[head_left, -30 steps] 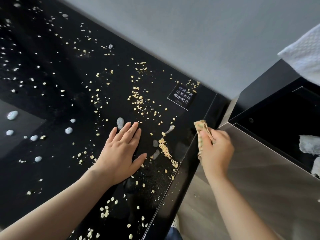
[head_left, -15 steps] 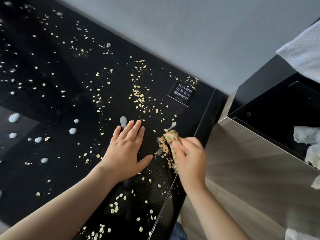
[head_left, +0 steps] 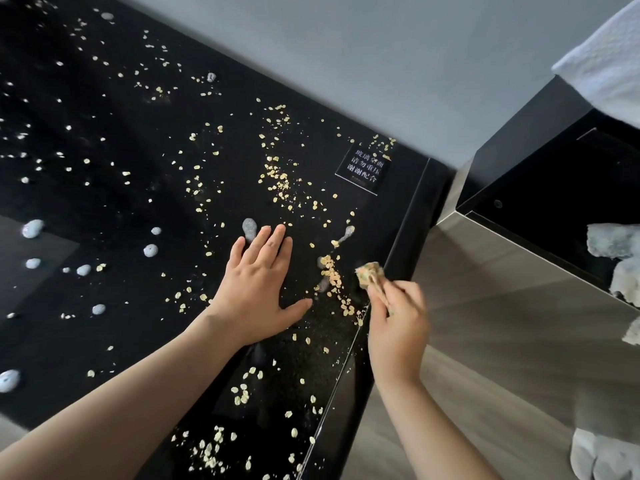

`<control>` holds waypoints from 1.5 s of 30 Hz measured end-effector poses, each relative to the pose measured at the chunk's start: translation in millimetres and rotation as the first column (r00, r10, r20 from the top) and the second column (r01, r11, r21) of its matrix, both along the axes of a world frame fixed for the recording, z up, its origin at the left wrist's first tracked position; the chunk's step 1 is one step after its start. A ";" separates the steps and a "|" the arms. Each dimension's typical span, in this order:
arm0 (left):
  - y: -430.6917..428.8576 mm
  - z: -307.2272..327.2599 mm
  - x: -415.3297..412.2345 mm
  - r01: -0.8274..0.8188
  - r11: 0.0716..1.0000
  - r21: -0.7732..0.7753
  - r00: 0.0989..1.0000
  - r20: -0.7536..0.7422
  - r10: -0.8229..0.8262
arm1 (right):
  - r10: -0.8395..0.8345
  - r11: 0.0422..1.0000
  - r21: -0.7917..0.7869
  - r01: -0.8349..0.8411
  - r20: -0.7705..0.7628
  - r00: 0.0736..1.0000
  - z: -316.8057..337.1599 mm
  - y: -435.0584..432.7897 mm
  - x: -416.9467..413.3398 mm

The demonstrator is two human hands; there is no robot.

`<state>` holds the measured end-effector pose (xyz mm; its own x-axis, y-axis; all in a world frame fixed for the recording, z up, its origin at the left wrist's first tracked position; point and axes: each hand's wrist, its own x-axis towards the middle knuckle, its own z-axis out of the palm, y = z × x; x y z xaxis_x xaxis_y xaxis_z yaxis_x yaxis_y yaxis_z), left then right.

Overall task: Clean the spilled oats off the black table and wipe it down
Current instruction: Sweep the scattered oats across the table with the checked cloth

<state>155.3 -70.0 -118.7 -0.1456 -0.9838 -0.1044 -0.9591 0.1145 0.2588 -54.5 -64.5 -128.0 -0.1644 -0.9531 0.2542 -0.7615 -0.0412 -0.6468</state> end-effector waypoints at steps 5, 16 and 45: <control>-3.3 4.1 3.3 -0.071 0.997 0.013 0.984 -0.162 0.073 | 0.132 0.975 0.149 -0.167 0.218 0.967 12.6 13.4 8.3; 67.3 26.4 -4.4 -0.027 0.999 0.032 0.999 -0.043 0.028 | 0.032 0.995 0.089 -0.043 0.114 0.993 4.9 10.2 -32.1; 73.2 2.9 32.7 0.028 1.000 0.000 0.994 0.106 -0.028 | 0.130 0.976 0.171 -0.138 0.058 0.990 9.1 20.7 24.8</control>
<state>188.0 3.2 -115.8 -0.1612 -0.9797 -0.1192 -0.9775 0.1419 0.1560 -29.7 -43.9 -118.9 -0.0396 -0.9962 0.0775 -0.7258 -0.0247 -0.6874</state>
